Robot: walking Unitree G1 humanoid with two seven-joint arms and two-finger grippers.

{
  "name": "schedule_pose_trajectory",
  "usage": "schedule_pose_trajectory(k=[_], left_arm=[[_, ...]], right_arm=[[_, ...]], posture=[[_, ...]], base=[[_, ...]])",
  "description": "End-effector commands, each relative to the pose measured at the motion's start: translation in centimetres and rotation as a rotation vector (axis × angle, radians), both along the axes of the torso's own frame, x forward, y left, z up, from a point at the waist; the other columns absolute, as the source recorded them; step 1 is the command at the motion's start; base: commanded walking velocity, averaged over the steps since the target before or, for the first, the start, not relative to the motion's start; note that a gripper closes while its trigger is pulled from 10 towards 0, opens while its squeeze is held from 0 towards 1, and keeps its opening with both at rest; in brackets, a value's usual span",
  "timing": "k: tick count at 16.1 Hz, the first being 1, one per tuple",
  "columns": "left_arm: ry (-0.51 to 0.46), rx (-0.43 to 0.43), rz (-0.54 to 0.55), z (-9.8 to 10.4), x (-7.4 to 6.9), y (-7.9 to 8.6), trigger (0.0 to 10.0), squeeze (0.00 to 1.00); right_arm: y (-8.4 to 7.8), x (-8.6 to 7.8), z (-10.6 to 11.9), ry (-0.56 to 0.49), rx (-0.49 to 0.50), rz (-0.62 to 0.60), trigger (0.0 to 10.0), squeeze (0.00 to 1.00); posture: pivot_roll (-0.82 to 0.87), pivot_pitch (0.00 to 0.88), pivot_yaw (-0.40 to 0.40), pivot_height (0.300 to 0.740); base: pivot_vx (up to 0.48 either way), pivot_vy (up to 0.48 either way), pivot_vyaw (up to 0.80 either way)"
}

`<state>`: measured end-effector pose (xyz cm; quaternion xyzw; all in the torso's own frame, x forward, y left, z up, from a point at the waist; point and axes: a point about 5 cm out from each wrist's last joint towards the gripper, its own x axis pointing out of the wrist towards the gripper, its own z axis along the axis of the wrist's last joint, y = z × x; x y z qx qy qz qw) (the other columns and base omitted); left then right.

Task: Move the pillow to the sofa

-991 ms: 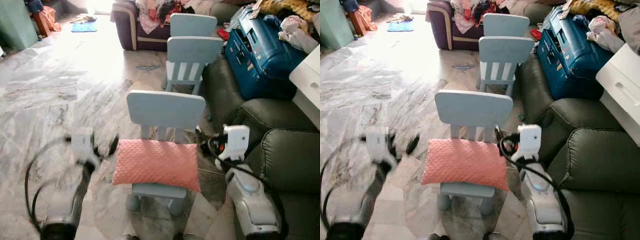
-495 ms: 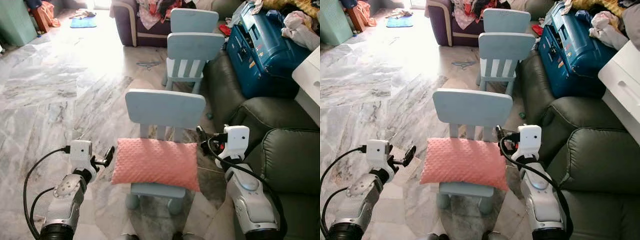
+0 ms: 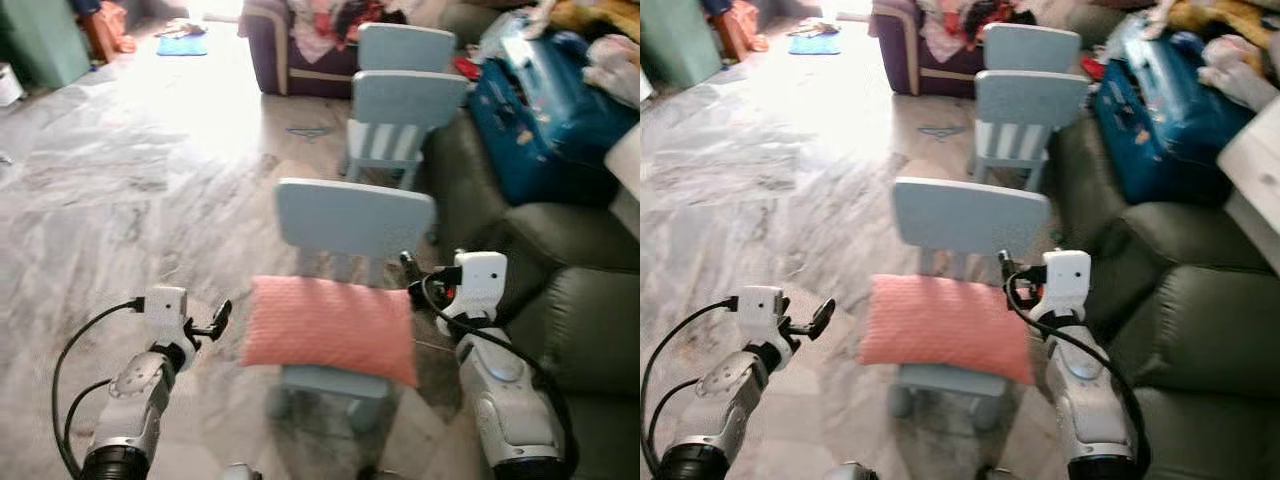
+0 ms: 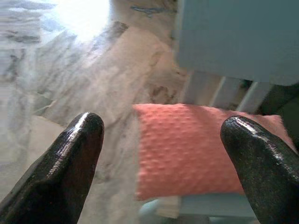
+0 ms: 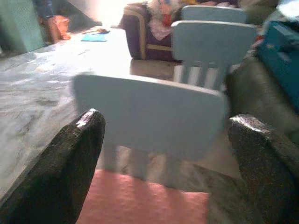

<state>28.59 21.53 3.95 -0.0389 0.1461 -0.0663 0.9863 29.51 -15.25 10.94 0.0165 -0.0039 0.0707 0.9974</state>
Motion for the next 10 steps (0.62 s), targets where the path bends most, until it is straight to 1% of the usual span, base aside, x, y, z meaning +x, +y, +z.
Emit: schedule_pose_trajectory(k=[1,4,7,9,10], left_arm=[[-0.011,-0.003,-0.014,0.10,0.09,-0.14,10.0,0.00],[-0.028,0.001,-0.044,0.40,0.33,-0.71,10.0,0.00],[-0.044,0.031,-0.057,0.60,0.54,-0.57,10.0,0.00],[-0.045,0.026,-0.055,0.61,0.57,-0.57,10.0,0.00],[-0.045,0.024,-0.055,0.59,0.57,-0.62,10.0,0.00]], right_arm=[[-0.36,0.04,0.03,-0.004,-0.009,-0.010,10.0,0.00],[-0.56,0.04,0.01,-0.006,-0.011,-0.018,10.0,0.00],[-0.59,0.09,0.06,-0.009,-0.012,-0.023,10.0,0.00],[-0.72,0.17,0.18,-0.014,-0.015,-0.030,10.0,0.00],[-0.92,0.25,0.15,-0.006,-0.013,-0.042,10.0,0.00]], posture=[[-0.09,0.132,-0.020,0.740],[-0.09,0.132,-0.018,0.740],[-0.09,0.131,-0.017,0.740],[-0.09,0.131,-0.017,0.740],[-0.09,0.131,-0.017,0.740]], base=[[0.000,0.000,0.00],[0.000,0.000,0.00],[0.000,0.000,0.00],[0.000,0.000,0.00],[0.000,0.000,-0.49]])
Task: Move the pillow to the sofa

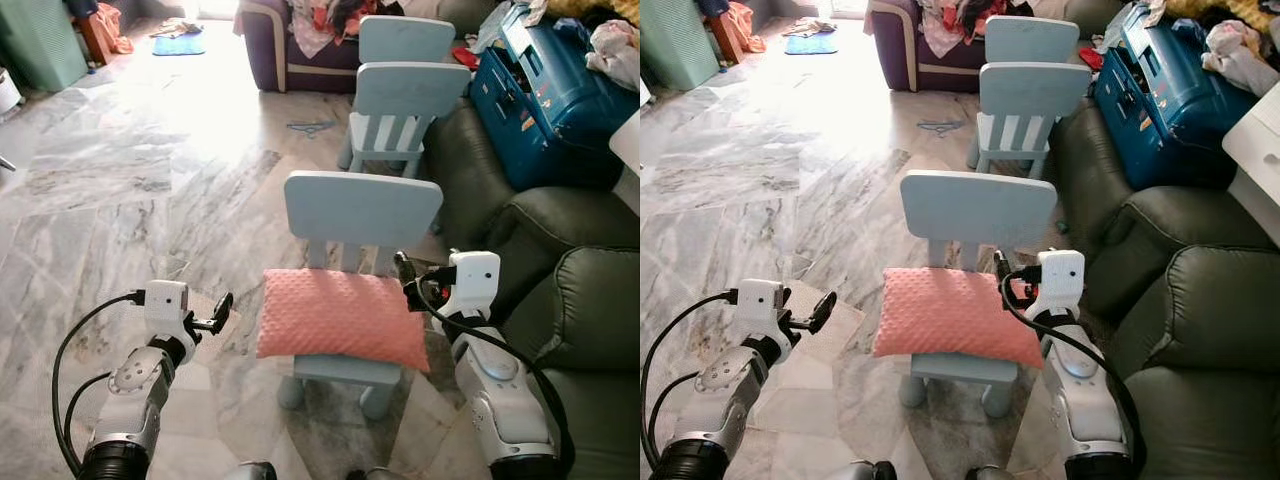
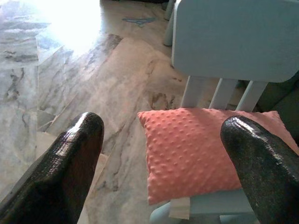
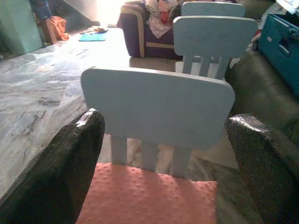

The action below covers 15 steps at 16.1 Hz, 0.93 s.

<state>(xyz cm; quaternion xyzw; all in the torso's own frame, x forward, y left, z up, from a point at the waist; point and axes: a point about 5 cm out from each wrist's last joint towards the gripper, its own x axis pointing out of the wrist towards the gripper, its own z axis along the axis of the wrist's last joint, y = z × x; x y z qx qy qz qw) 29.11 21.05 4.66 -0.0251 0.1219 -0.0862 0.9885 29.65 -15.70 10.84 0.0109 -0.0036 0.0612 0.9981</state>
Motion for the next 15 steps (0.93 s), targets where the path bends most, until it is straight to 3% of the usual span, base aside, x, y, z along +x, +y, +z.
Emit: schedule_pose_trajectory(k=[1,4,9,12,13,15], left_arm=[[0.008,0.006,-0.014,-0.17,0.04,-0.18,10.0,0.00],[0.008,0.004,-0.014,-0.24,-0.01,-0.28,10.0,0.00],[-0.001,0.003,-0.017,-0.32,-0.22,-0.39,10.0,0.00],[-0.002,-0.014,-0.010,-0.35,-0.25,-0.39,10.0,0.00],[-0.017,-0.070,0.011,-0.16,-0.19,-0.37,10.0,0.00],[-0.003,-0.057,0.014,-0.23,-0.16,-0.24,10.0,0.00]], right_arm=[[-0.55,0.16,0.20,-0.002,-0.002,-0.026,10.0,0.00],[-0.58,0.19,0.23,-0.005,-0.005,-0.025,10.0,0.00],[-0.30,0.33,0.39,-0.017,-0.021,-0.011,10.0,0.00],[-0.39,0.30,0.38,-0.017,-0.028,-0.007,10.0,0.00],[-0.42,0.32,0.41,-0.017,-0.029,-0.007,10.0,0.00],[-0.41,0.35,0.44,-0.017,-0.030,-0.006,10.0,0.00]], posture=[[-0.09,0.132,-0.018,0.740],[-0.09,0.134,-0.020,0.740],[-0.08,0.134,-0.024,0.740],[-0.09,0.132,-0.027,0.740],[-0.09,0.131,-0.028,0.740],[-0.08,0.132,-0.028,0.740]], base=[[0.000,0.000,-0.80],[0.000,0.000,-0.80],[0.000,0.000,0.00],[0.000,-0.480,0.00],[0.000,0.000,0.00],[0.000,0.000,0.00]])
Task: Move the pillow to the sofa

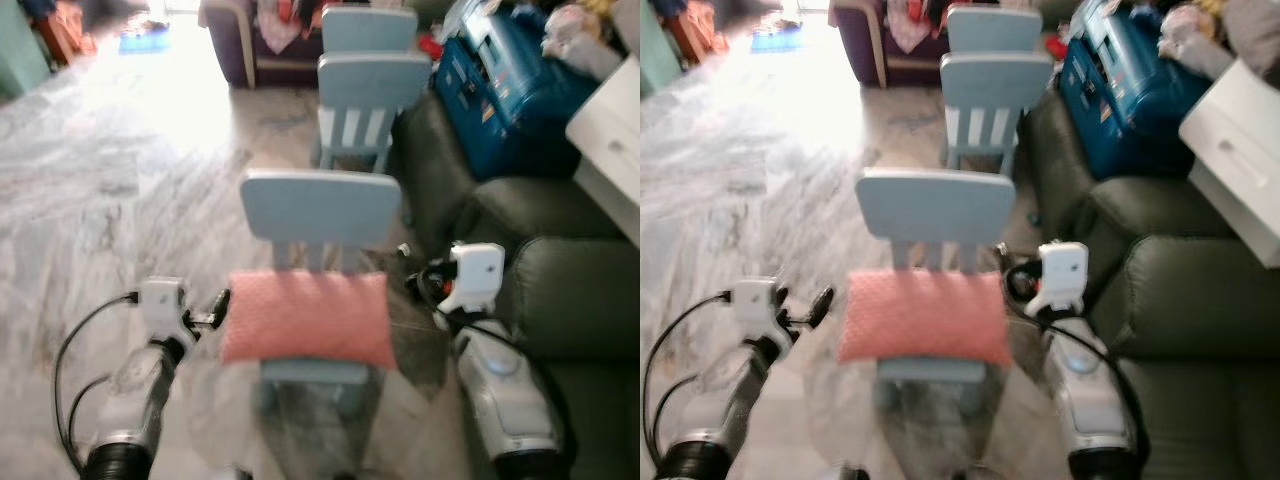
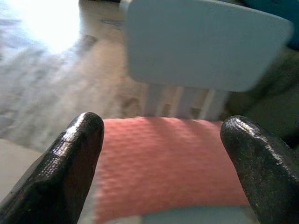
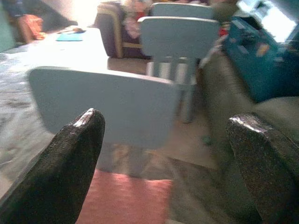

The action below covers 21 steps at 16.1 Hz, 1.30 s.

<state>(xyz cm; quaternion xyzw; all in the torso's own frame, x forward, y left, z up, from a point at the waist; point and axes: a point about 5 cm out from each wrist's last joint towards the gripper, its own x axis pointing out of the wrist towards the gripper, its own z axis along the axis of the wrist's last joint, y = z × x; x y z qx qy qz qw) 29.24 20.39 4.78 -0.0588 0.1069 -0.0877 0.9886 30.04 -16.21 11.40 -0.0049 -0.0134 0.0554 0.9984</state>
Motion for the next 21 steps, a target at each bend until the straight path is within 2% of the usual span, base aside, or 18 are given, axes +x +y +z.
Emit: schedule_pose_trajectory(k=[1,9,21], left_arm=[[0.016,0.020,0.007,-0.30,-0.29,0.45,10.0,0.00],[-0.016,-0.004,-0.010,-0.06,-0.49,0.40,10.0,0.00],[-0.009,-0.021,-0.015,-0.31,-0.88,0.75,10.0,0.00]], right_arm=[[0.14,-0.03,-0.10,0.004,0.000,0.007,10.0,0.00],[0.38,-0.04,-0.09,0.001,-0.006,0.017,10.0,0.00],[0.57,-0.23,-0.03,-0.007,0.000,0.026,10.0,0.00]], posture=[[-0.09,0.134,-0.028,0.740],[-0.08,0.136,-0.030,0.740],[-0.08,0.141,-0.028,0.740]], base=[[0.000,0.000,0.00],[0.000,0.000,0.00],[0.372,0.103,0.00]])
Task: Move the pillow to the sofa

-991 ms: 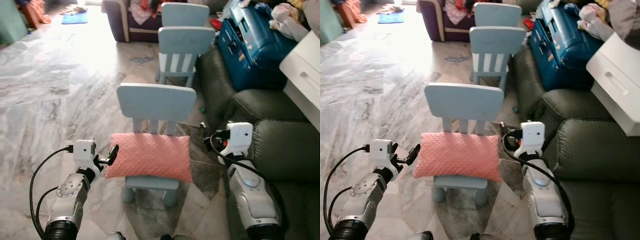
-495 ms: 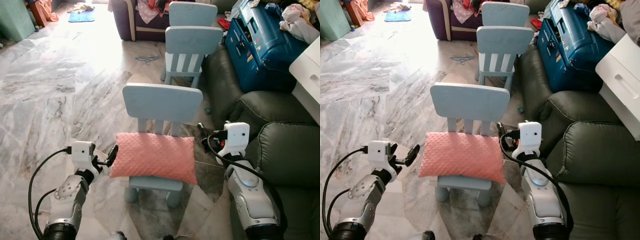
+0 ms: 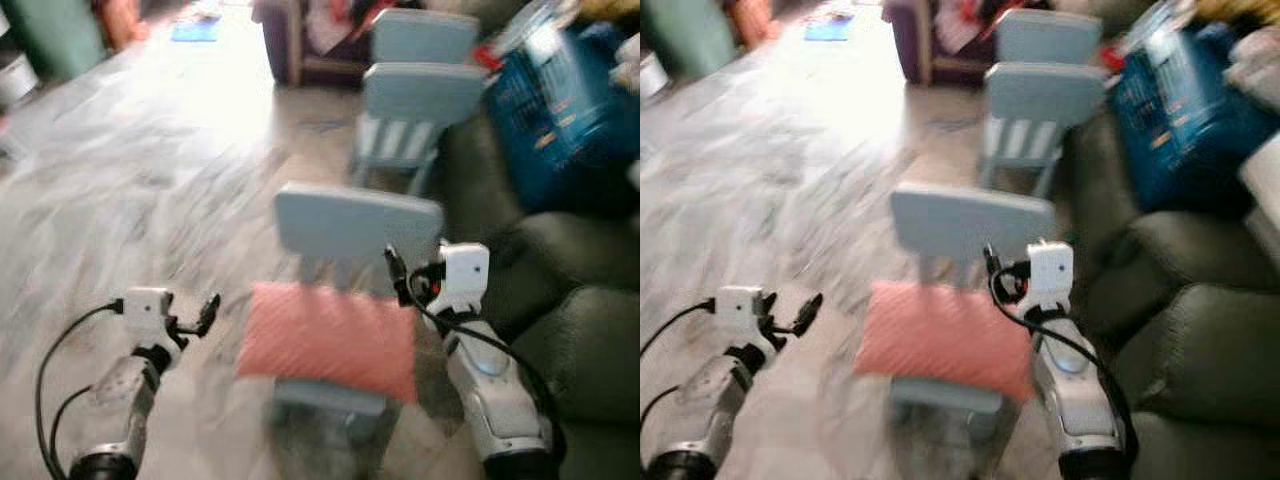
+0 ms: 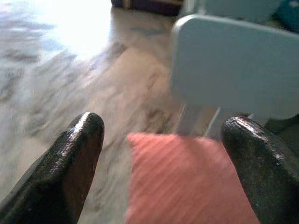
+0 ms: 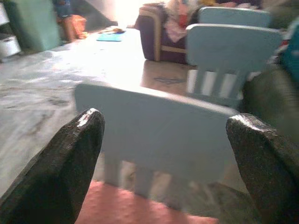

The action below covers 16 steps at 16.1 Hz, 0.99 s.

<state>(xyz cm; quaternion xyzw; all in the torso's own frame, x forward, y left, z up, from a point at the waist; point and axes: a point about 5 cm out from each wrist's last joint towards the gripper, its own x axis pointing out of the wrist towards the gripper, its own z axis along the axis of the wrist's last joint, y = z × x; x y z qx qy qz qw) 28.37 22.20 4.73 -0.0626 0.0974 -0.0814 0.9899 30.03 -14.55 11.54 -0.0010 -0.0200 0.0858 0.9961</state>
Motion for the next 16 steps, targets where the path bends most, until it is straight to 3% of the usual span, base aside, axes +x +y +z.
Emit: schedule_pose_trajectory(k=[1,16], left_arm=[[0.013,-0.012,-0.031,-0.3,0.0,-1.1,10.0,0.00],[0.070,0.005,-0.015,-1.6,-0.6,-1.1,10.0,0.00]], right_arm=[[-1.1,-0.2,-0.2,0.005,-0.007,-0.035,10.0,0.00],[-0.5,-0.6,-0.6,0.023,0.015,-0.017,10.0,0.00]], posture=[[-0.08,0.141,-0.028,0.740],[-0.07,0.132,-0.032,0.740]], base=[[0.371,0.000,0.00],[0.000,0.000,0.00]])
